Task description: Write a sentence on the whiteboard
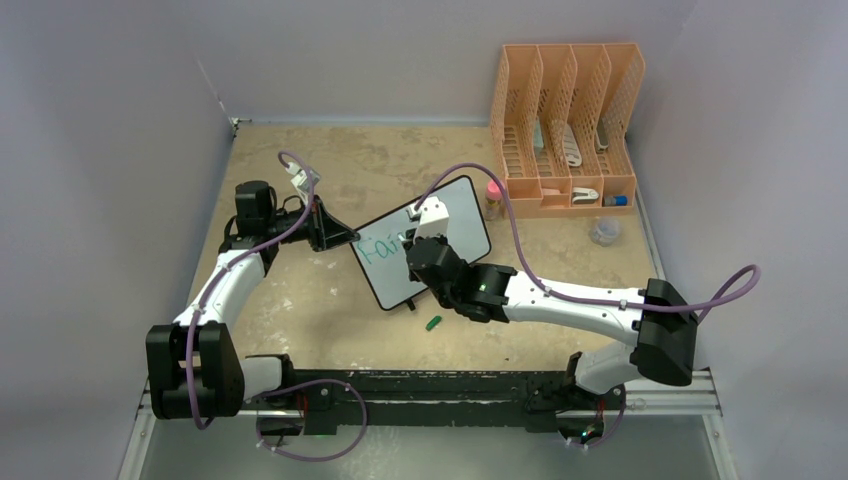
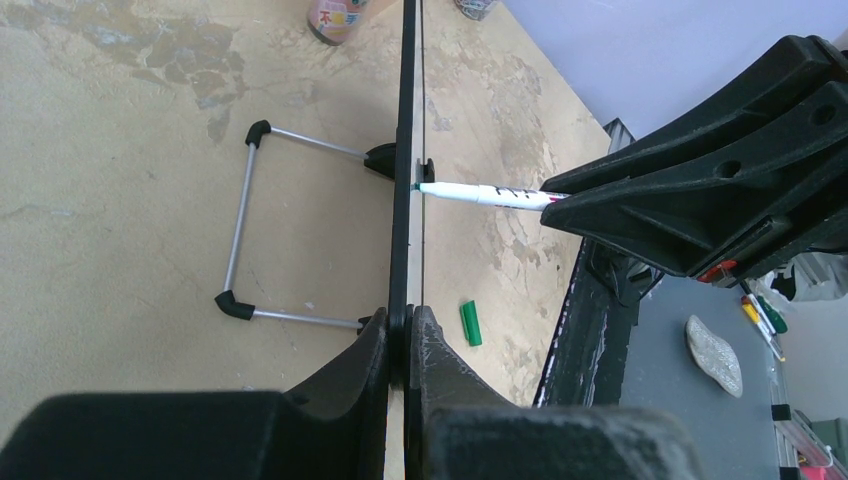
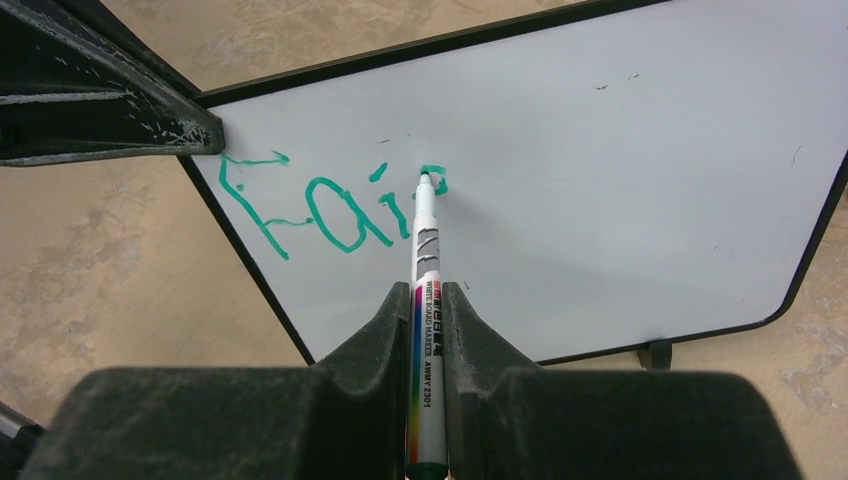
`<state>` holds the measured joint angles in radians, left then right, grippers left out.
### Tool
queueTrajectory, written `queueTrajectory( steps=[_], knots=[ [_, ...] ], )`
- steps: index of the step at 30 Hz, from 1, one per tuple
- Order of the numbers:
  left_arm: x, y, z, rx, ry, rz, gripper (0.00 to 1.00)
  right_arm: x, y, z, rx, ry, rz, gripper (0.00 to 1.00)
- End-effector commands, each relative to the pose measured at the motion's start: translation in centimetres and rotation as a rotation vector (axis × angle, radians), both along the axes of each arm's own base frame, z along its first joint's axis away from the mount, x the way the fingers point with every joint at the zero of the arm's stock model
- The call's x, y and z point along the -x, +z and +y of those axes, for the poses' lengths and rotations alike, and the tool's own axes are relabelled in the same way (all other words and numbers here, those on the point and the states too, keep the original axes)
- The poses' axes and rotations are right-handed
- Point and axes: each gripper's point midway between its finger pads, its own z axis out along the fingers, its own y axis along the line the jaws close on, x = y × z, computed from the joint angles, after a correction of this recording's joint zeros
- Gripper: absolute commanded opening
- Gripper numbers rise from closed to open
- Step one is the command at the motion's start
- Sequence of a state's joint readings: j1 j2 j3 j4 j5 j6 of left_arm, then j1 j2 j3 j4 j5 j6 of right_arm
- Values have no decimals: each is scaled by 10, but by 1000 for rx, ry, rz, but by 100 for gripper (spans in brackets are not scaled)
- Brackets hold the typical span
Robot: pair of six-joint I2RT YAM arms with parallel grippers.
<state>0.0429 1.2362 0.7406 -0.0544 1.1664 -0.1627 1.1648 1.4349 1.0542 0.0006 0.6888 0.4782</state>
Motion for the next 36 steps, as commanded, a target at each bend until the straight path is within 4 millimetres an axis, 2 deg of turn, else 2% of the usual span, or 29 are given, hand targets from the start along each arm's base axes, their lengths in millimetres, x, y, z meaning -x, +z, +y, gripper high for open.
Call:
queueTrajectory(
  steps=[1,21,26,36],
  knots=[
    [-1,0,-3,-13,-20,-16,0,-1,-5,-7,19,-26,12,0],
    [-1,1,-4,-13,-21,-19,0,13,-32,-17,61,-14,84,0],
    [0,1,-3,-13,-20,-20,0,12,-30,-22,60,-38,85,0],
    [0,2,-3,-13,-20,-22,0,3,-13,-22,32,-77,37,0]
  ],
)
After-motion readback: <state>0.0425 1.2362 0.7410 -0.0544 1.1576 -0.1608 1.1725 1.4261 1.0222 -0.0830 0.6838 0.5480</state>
